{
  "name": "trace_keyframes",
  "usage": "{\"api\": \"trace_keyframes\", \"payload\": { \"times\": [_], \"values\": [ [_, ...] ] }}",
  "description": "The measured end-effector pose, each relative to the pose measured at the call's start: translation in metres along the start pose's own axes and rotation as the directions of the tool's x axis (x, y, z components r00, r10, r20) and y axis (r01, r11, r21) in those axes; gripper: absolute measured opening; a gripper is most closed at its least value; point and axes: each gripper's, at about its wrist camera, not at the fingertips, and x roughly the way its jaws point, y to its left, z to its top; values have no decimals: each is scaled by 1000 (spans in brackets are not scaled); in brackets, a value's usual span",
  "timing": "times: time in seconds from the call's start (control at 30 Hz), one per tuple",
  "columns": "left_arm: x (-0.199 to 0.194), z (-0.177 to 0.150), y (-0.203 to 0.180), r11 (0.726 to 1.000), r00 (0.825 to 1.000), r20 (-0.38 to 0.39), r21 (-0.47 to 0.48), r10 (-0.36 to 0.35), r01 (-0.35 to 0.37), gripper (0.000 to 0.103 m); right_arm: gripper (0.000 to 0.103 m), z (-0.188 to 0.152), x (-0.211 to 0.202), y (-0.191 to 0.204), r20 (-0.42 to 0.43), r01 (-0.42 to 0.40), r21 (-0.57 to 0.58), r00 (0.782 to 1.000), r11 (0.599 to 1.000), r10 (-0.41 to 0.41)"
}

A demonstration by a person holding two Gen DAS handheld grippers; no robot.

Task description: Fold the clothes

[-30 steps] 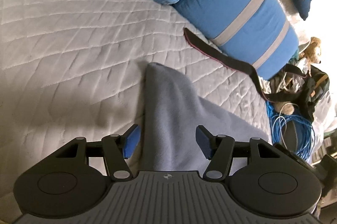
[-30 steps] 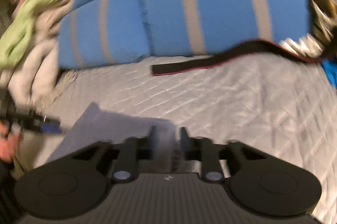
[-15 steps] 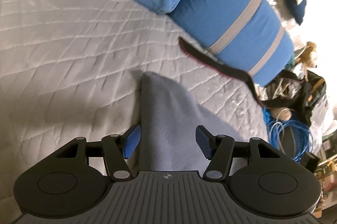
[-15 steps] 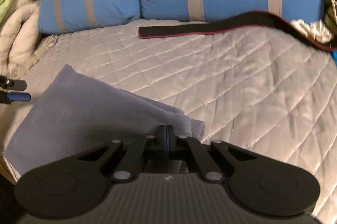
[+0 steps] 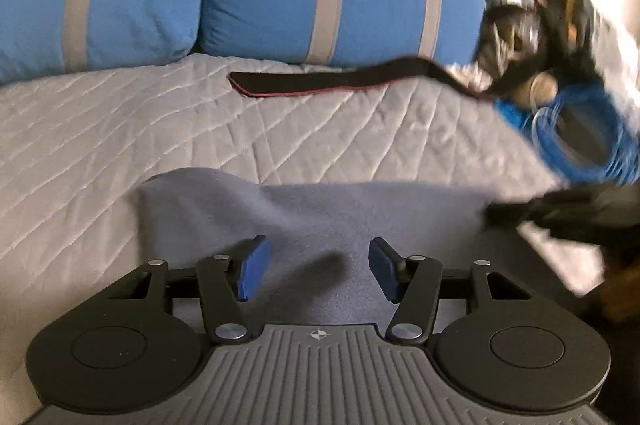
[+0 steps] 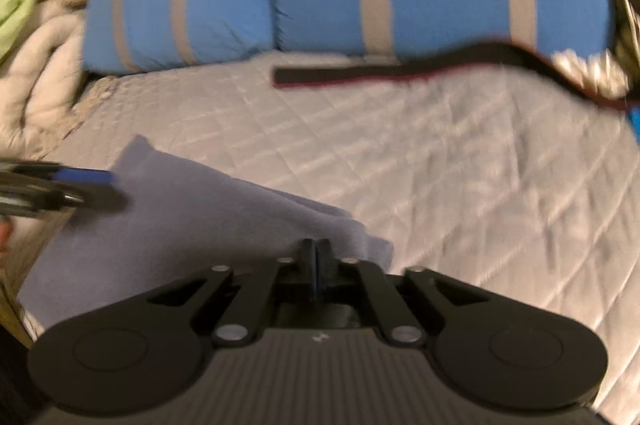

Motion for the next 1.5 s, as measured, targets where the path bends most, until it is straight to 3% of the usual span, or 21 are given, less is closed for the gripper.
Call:
{"api": "trace_keyframes", "payload": {
  "times": [0.13,0.27,0.4,0.53,0.6,0.67,0.73,0.87,0.9,1.03,1.13,1.3,1.33,1.4,1.5],
  "values": [
    [10,-5,4,999,999,-26,-21,39,-39,49,16,6,4,14,23,10,-67,1000,998,-8],
    [8,-6,24,994,997,-34,-84,63,-66,43,15,6,22,4,13,101,-31,995,994,-101],
    [3,-7,44,985,996,-34,-151,85,-89,41,15,3,22,-7,9,106,25,994,994,-107],
    [-6,-4,46,979,997,3,-190,76,-74,41,16,1,16,-1,25,127,4,992,992,-127],
    [-6,-1,37,987,1000,20,-164,11,-8,41,20,1,11,4,41,128,-20,991,992,-127],
    [-5,2,26,990,998,28,-129,-51,54,41,9,3,8,11,56,104,-58,993,993,-100],
    [1,5,10,995,997,31,-66,-72,74,41,9,4,7,22,62,67,-107,996,992,-61],
    [22,12,-11,1000,1000,6,-3,-22,22,40,10,4,19,31,41,71,-143,997,987,-66],
    [27,13,-11,1000,1000,0,-6,-13,13,40,17,4,23,30,37,88,-143,996,986,-83],
    [34,13,-1,998,999,0,-39,53,-53,40,15,3,27,19,24,174,-100,985,980,-173],
    [26,14,15,993,996,3,-78,92,-92,34,15,0,18,11,17,187,-85,982,979,-186],
    [-6,12,38,973,984,15,-147,179,-175,33,18,-8,2,6,4,248,-91,968,964,-249],
    [-15,10,40,973,983,18,-150,182,-177,33,12,-9,-3,5,8,257,-86,966,963,-257],
    [-31,5,42,973,984,23,-153,175,-170,33,11,-13,-15,4,23,237,-72,971,969,-236],
    [-52,-9,41,979,991,14,-162,131,-127,33,17,-22,-33,11,30,138,-74,990,988,-137]
  ]
}}
